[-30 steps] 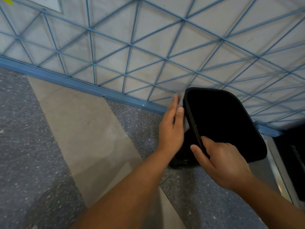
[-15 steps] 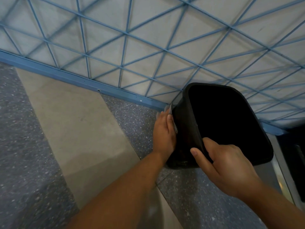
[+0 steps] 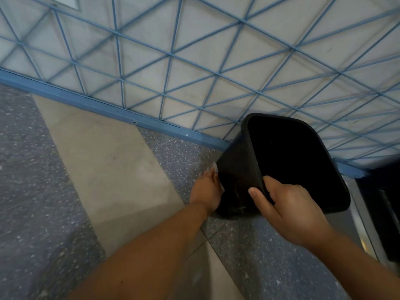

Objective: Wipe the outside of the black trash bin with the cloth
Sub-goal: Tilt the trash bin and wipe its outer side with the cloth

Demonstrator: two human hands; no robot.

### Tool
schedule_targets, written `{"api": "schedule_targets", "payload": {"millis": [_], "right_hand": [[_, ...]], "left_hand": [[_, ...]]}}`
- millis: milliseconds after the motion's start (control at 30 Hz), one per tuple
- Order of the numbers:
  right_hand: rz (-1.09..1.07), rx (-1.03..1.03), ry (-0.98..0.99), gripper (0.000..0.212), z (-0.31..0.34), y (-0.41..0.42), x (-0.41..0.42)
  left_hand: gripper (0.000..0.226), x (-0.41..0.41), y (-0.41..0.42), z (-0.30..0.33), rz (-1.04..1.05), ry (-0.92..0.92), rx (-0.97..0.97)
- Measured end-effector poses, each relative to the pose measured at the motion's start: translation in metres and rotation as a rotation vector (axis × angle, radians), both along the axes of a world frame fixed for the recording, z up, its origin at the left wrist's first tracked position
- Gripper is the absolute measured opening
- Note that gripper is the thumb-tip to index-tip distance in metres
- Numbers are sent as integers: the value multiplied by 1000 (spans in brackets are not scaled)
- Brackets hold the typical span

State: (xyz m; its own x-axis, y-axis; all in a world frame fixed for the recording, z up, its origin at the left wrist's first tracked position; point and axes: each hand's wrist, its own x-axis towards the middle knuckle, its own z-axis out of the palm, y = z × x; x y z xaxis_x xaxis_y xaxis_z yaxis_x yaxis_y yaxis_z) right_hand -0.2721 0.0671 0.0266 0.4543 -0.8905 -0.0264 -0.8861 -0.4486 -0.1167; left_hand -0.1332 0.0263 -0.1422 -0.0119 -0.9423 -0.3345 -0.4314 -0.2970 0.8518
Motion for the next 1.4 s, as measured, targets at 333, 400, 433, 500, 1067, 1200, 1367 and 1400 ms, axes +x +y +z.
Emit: {"api": "schedule_targets", "payload": {"millis": [333,400,433,500,1067,1200,1367,1400], "right_hand": [[-125,60,8,51,5,-2,12],[-122,42,10,55,3,-3,13],[-121,40,9,56,3,-3,14],[-117,39,-2,56,2,-3,14],[-122,49,-50,49,2,-1,14],[-120,60,-69,49,2,-2,13],[-108,64,-73,50,2,-2,12],[-107,64,-70,49,2,-2,13]], "left_hand": [[69,5,53,41,320,425,-300],[59,-11,56,53,270,474,-360],[56,-17,56,60,262,490,-392],[51,-29,55,68,244,529,-448],[56,-63,65,-3,361,386,-250],[52,-54,60,-23,284,209,-98],[52,-43,58,-24,175,130,-18],[52,-37,56,-21,150,112,4]]}}
